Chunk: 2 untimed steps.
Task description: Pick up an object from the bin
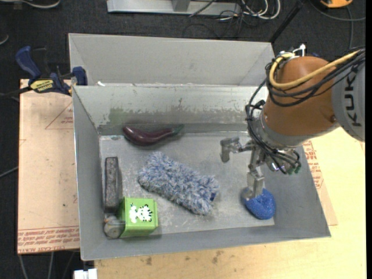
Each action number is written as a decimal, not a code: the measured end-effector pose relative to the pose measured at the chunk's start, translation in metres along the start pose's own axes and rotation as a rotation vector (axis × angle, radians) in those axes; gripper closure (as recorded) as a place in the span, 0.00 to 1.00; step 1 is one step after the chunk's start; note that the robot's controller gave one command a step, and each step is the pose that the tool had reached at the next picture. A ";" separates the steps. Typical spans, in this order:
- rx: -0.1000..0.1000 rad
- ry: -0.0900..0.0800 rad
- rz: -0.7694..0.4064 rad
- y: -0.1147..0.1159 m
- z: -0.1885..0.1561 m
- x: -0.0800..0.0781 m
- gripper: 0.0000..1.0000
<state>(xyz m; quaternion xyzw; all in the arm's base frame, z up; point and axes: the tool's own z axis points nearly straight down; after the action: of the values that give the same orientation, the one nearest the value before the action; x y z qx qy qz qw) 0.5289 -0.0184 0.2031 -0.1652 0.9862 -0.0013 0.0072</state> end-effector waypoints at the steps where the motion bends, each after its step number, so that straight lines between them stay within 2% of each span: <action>1: -0.006 0.013 0.094 0.020 0.048 -0.003 0.00; 2: -0.005 0.014 0.114 0.053 0.060 -0.004 0.00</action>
Offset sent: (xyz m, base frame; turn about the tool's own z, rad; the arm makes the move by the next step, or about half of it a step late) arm -0.0257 0.0890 -0.0720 -0.0986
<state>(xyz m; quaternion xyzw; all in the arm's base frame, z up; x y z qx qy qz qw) 0.5163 0.0327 0.1433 -0.1087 0.9941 0.0004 -0.0002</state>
